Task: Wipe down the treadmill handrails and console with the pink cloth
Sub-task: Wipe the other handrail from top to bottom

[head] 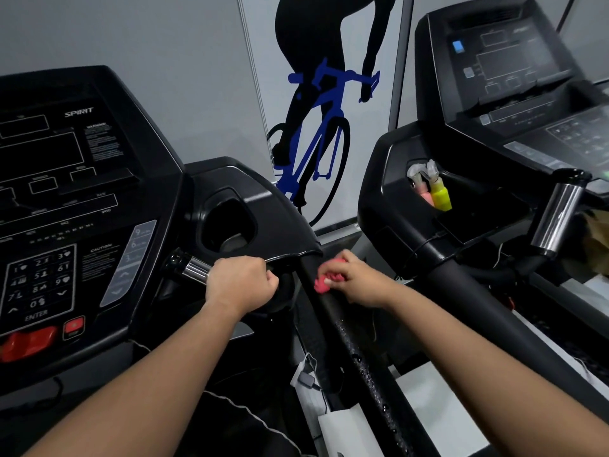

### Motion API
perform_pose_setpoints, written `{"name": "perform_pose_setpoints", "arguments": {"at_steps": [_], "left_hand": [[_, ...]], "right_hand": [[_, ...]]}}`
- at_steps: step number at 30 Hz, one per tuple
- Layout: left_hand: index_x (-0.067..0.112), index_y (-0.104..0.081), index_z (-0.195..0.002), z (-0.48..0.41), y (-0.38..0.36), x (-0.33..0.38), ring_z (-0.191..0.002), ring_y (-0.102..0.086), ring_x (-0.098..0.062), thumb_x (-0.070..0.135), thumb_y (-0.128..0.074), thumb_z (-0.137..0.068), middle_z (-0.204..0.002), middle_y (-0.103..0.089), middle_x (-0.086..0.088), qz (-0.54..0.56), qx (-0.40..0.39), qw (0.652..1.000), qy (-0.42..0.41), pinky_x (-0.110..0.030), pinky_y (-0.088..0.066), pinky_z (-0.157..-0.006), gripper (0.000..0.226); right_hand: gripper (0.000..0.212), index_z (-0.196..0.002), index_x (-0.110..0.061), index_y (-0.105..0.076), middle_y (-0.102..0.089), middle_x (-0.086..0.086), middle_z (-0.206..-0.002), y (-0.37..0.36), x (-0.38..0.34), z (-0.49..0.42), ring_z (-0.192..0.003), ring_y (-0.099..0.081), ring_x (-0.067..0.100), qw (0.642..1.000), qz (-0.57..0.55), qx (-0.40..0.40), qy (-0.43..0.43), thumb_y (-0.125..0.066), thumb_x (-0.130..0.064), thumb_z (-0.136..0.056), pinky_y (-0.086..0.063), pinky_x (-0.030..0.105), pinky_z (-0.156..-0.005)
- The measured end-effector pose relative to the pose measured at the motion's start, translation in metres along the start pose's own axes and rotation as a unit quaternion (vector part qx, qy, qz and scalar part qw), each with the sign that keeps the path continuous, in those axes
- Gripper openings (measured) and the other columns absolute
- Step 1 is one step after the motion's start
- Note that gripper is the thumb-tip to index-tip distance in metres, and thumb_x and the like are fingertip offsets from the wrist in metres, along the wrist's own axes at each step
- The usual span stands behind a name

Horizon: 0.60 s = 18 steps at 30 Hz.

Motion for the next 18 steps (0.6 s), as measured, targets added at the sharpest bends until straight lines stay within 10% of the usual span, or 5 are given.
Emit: {"name": "perform_pose_setpoints", "arguments": {"at_steps": [8, 15, 18], "left_hand": [[0.015, -0.061, -0.077, -0.001, 0.000, 0.000, -0.076, -0.063, -0.026, 0.040, -0.041, -0.090, -0.076, -0.065, -0.001, -0.003, 0.003, 1.000, -0.001, -0.030, -0.033, -0.063, 0.035], [0.017, -0.056, -0.073, 0.000, -0.001, 0.000, -0.075, -0.063, -0.025, 0.038, -0.041, -0.090, -0.077, -0.065, -0.001, 0.006, 0.010, 1.000, 0.001, -0.029, -0.033, -0.063, 0.031], [0.015, -0.060, -0.077, -0.001, -0.002, 0.000, -0.076, -0.063, -0.026, 0.037, -0.042, -0.089, -0.078, -0.066, -0.001, 0.001, 0.005, 1.000, 0.004, -0.029, -0.034, -0.063, 0.031]], "right_hand": [[0.024, -0.115, -0.039, -0.060, -0.037, 0.001, -0.120, -0.022, -0.017, 0.007, -0.105, -0.040, 0.026, 0.995, 0.080, 0.057, 0.022, -0.054, -0.028, -0.094, -0.035, 0.033, -0.098], [0.016, -0.106, -0.025, -0.064, -0.038, 0.002, -0.108, -0.008, 0.003, 0.046, -0.103, -0.043, 0.009, 0.996, -0.071, -0.056, 0.002, -0.058, -0.018, -0.093, -0.026, -0.002, -0.088], [0.016, -0.104, -0.031, -0.059, -0.038, 0.002, -0.108, -0.003, 0.012, 0.022, -0.102, -0.044, 0.010, 0.994, -0.101, -0.029, -0.035, -0.056, -0.019, -0.094, -0.035, 0.003, -0.082]]}}
Point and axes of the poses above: each hand's wrist, its own z-axis away from the middle knuckle, its own y-axis out of the back of the hand, x = y × z, the point moved 6 cm from there along -z, towards the middle knuckle
